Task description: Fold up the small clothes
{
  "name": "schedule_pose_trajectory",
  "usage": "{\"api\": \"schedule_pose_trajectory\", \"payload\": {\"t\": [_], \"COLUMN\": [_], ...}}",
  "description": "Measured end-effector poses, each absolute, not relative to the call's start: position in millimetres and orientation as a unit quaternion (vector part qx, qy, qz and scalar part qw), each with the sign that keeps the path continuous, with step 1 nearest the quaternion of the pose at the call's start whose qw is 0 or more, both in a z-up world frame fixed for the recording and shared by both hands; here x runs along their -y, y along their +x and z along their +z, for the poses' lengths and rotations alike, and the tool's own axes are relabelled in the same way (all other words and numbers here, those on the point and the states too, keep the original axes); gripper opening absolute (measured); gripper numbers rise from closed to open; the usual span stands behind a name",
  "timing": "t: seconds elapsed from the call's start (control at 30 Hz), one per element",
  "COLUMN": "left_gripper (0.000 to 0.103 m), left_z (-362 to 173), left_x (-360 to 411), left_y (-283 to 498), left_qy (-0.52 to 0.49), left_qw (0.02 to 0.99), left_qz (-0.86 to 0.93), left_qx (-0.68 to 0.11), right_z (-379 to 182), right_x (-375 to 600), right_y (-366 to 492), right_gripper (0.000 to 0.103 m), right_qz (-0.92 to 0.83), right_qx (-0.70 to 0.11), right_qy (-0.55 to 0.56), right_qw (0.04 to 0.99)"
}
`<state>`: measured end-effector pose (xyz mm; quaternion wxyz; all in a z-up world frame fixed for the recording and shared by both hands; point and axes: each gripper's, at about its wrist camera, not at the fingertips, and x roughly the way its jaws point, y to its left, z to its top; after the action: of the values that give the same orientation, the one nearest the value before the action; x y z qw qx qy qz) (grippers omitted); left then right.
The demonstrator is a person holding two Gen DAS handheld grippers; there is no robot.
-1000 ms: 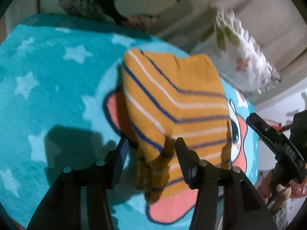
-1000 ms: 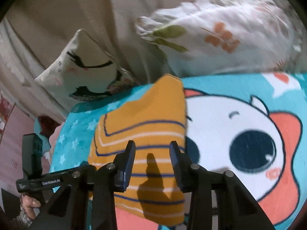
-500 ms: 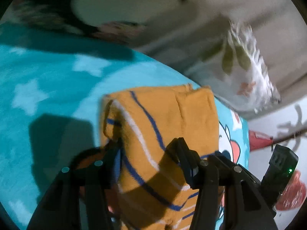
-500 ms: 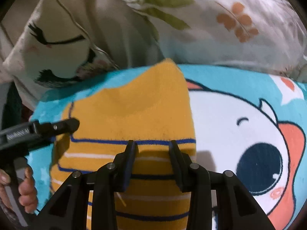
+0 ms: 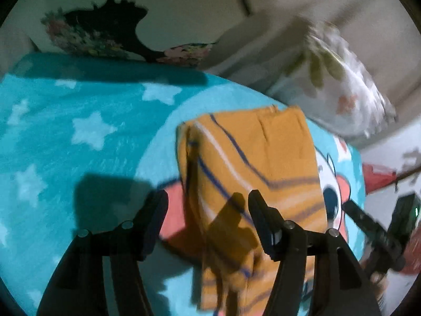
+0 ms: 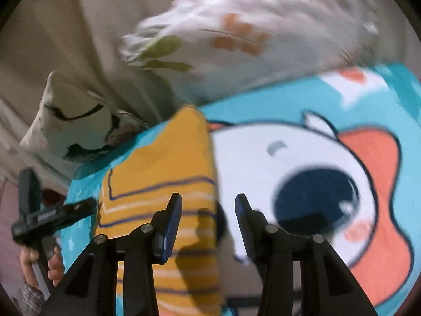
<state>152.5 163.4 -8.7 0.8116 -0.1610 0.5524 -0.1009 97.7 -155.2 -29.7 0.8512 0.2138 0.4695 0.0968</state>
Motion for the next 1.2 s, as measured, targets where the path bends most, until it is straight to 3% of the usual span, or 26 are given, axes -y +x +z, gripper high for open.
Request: {"api": "schedule_pose_trajectory", "payload": {"t": [0.1,0.23,0.33,0.4,0.63,0.77,0.87,1.0,1.13,1.17,1.2], "left_gripper": [0.062,0.063,0.072,0.072,0.074,0.077,0.083,0.083,0.084,0.069,0.065], "left_z": [-4,-35,-62,-61,-43,-43,-46,-62,-63,-62,-61], "left_x": [-146,-122,-131,-142,-170,-186,-181,-163,-135,-133,-132], "left_y": [126,117,119,119,101,102,113,127,132,133,135], "left_qy": [-0.143,-0.101,-0.158,-0.189,-0.232,-0.263,-0.245,-0.228,-0.167,-0.175,-0.192], "left_qw": [0.817,0.802,0.778,0.769,0.782,0.784,0.799,0.768,0.775,0.771,0.762], "left_qz": [-0.123,-0.109,-0.091,-0.095,-0.106,-0.118,-0.139,-0.202,-0.197,-0.202,-0.202], "left_qx": [-0.545,-0.578,-0.601,-0.603,-0.568,-0.549,-0.531,-0.564,-0.576,-0.579,-0.585], "right_z": [-32,-43,-64,-69,-50,-54,-68,-106,-118,-118,-118], "right_x": [154,118,103,105,129,143,142,138,129,125,125], "right_y": [77,70,76,79,70,88,117,156,172,176,176], "right_gripper": [0.04,0.04,0.048,0.056,0.057,0.066,0.07,0.071,0.068,0.057,0.049], "right_qz": [0.117,0.151,0.139,0.134,0.147,0.145,0.158,0.207,0.229,0.228,0.226], "right_qx": [-0.474,-0.494,-0.524,-0.534,-0.502,-0.497,-0.508,-0.524,-0.496,-0.504,-0.51], "right_qy": [0.214,0.175,0.149,0.156,0.207,0.243,0.27,0.365,0.409,0.404,0.406], "right_qw": [0.846,0.838,0.827,0.82,0.827,0.82,0.802,0.741,0.731,0.728,0.724]}}
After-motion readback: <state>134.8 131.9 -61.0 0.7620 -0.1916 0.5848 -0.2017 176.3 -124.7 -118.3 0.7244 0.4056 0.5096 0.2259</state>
